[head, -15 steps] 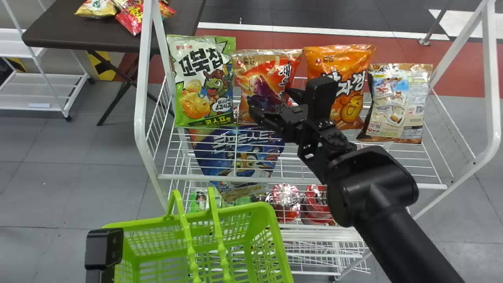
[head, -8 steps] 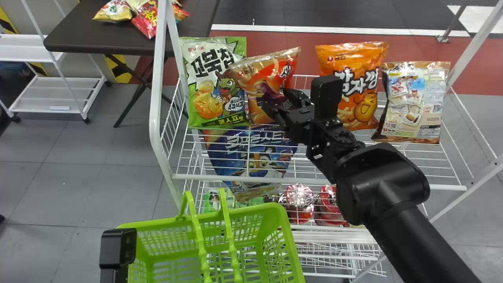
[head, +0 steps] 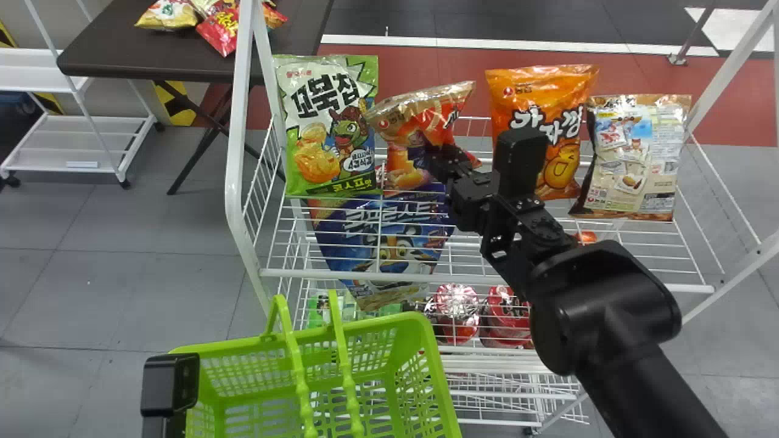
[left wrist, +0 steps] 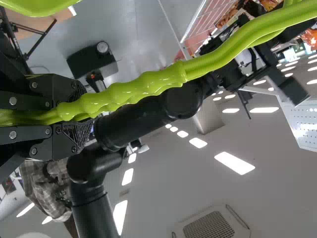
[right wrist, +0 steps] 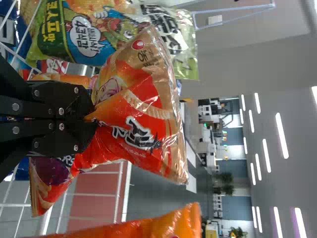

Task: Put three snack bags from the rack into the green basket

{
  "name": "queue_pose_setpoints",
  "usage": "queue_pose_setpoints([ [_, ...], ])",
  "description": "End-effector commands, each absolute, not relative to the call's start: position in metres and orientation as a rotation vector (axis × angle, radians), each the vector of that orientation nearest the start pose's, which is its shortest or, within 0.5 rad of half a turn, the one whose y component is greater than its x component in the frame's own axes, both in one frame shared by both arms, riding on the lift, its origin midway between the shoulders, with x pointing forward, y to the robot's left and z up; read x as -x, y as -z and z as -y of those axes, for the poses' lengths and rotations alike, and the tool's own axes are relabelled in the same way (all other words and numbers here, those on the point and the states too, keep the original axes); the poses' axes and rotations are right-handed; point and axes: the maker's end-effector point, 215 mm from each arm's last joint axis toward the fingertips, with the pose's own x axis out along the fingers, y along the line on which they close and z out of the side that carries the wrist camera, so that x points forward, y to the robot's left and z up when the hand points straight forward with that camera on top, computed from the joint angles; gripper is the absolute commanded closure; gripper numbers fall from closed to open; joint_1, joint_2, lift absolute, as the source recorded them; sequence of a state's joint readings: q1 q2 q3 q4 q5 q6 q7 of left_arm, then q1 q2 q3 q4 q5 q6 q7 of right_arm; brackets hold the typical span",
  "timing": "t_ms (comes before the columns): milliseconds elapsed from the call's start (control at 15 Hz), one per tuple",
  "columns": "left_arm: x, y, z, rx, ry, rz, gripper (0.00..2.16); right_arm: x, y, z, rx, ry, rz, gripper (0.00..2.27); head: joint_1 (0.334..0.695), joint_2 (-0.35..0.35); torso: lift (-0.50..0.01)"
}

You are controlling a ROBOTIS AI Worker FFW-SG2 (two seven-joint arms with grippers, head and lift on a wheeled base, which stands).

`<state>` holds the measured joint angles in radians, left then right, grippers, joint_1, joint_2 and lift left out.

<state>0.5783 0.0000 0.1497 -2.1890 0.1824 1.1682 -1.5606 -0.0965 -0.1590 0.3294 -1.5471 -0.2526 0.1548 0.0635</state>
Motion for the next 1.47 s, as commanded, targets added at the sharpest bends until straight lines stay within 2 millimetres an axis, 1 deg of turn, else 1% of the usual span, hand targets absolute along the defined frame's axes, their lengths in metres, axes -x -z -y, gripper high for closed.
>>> queue_pose_setpoints([
  [0, -0.188, 0.362, -0.051, 0.978, 1.332, -0.741, 2.15, -0.574, 0.351, 0.085, -0.054, -0.394, -0.126, 2.25, 0.695, -0.037, 0.0],
  [67, -0.188, 0.362, -0.051, 0.977, 1.331, -0.742, 2.15, -0.569, 0.348, 0.087, -0.065, -0.403, -0.142, 2.25, 0.695, -0.041, 0.0],
  [133, -0.189, 0.362, -0.051, 0.975, 1.33, -0.741, 2.15, -0.558, 0.346, 0.084, -0.081, -0.425, -0.16, 2.25, 0.695, -0.045, 0.0],
  [333, -0.192, 0.363, -0.054, 0.969, 1.321, -0.738, 2.15, -0.518, 0.345, 0.08, -0.114, -0.48, -0.241, 2.25, 0.695, -0.047, 0.0],
  [533, -0.2, 0.361, -0.055, 0.953, 1.317, -0.729, 2.15, -0.469, 0.365, 0.08, -0.155, -0.555, -0.457, 2.25, 0.695, -0.041, 0.0],
  [600, -0.203, 0.363, -0.055, 0.949, 1.311, -0.73, 2.15, -0.453, 0.368, 0.078, -0.156, -0.584, -0.51, 2.25, 0.695, -0.04, 0.0],
  [733, -0.21, 0.365, -0.055, 0.96, 1.301, -0.745, 2.15, -0.422, 0.367, 0.077, -0.149, -0.631, -0.603, 2.25, 0.695, -0.04, 0.0],
  [867, -0.216, 0.368, -0.054, 0.947, 1.288, -0.755, 2.15, -0.394, 0.36, 0.077, -0.146, -0.676, -0.678, 2.25, 0.695, -0.039, 0.0],
  [1000, -0.222, 0.369, -0.054, 0.948, 1.284, -0.761, 2.15, -0.369, 0.361, 0.075, -0.145, -0.718, -0.751, 2.25, 0.695, -0.041, 0.0],
  [1067, -0.223, 0.37, -0.053, 0.946, 1.279, -0.766, 2.15, -0.356, 0.366, 0.073, -0.134, -0.735, -0.788, 2.25, 0.695, -0.042, 0.0],
  [1200, -0.224, 0.369, -0.053, 0.953, 1.281, -0.766, 2.15, -0.322, 0.378, 0.062, -0.151, -0.802, -0.886, 2.25, 0.695, -0.041, 0.0],
  [1267, -0.225, 0.368, -0.053, 0.952, 1.281, -0.764, 2.15, -0.309, 0.385, 0.058, -0.157, -0.824, -0.924, 2.25, 0.695, -0.033, 0.0],
  [1400, -0.225, 0.365, -0.052, 0.957, 1.287, -0.757, 2.15, -0.291, 0.398, 0.044, -0.184, -0.859, -0.974, 2.25, 0.695, -0.018, 0.0],
])
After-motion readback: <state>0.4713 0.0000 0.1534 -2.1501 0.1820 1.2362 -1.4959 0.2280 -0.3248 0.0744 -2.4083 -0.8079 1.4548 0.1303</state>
